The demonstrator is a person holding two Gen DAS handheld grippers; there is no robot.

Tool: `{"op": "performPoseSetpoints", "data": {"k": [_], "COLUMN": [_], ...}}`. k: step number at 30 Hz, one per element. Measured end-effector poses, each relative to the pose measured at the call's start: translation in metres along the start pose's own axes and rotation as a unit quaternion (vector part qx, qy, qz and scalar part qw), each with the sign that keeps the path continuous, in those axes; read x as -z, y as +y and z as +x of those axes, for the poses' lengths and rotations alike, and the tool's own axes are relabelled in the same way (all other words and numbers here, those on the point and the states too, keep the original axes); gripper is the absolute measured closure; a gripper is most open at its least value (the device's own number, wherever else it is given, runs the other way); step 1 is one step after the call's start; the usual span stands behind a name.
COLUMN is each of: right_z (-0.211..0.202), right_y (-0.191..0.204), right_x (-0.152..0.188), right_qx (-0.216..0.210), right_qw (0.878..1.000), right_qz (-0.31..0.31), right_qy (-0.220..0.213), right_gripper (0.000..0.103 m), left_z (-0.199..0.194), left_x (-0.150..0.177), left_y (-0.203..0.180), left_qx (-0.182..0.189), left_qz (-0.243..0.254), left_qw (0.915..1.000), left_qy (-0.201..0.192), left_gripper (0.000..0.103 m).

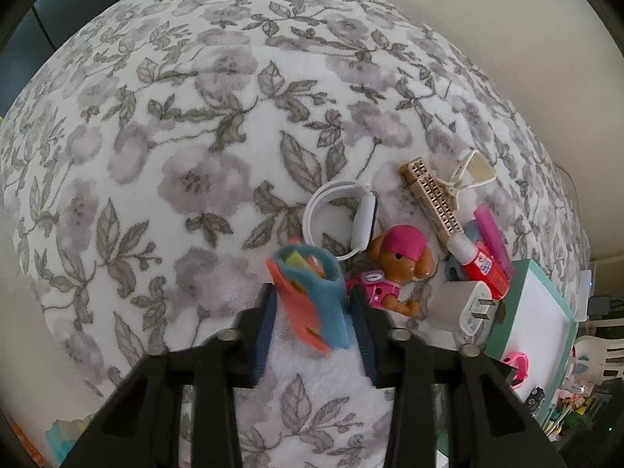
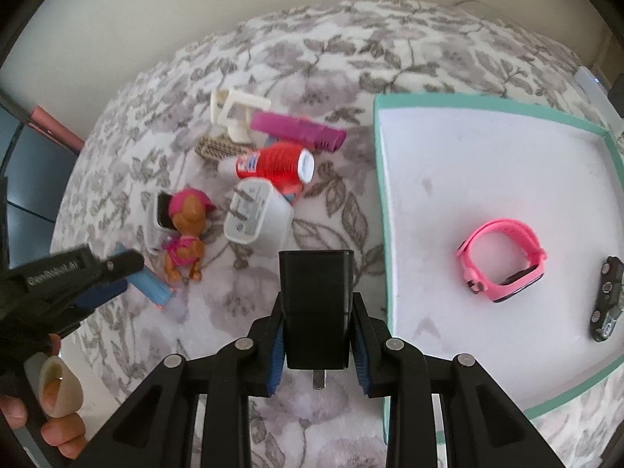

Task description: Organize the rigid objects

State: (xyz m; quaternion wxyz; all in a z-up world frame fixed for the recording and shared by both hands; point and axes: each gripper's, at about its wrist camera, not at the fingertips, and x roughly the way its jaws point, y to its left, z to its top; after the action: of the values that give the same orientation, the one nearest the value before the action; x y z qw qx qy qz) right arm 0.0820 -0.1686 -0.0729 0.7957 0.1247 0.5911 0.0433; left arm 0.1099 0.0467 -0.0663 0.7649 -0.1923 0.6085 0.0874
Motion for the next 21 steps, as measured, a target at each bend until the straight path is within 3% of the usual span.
{"op": "performPoseSetpoints", "data": {"k": [15,21], "right_z": [-0.011,-0.026], "right_y": [-0.011,-0.014], "right_x": [-0.002,-0.004], "right_qx": [-0.004,-0.013], "right_qw": [1.000,0.999], "right_qz": [0.010,0.020], "right_qy": [-0.016,-0.036], "right_gripper": [0.073,0.073], "left_z": [-0.016,-0.039], "left_x": [-0.003,-0.005], "left_y": [0.000,-0.004], "left_qx": [0.004,0.015], "left_qz": [-0.005,0.000], "left_qw": [0.9997,0.9982], "left_qy": [-0.024,-0.057], "left_gripper": [0.086,0.086]}}
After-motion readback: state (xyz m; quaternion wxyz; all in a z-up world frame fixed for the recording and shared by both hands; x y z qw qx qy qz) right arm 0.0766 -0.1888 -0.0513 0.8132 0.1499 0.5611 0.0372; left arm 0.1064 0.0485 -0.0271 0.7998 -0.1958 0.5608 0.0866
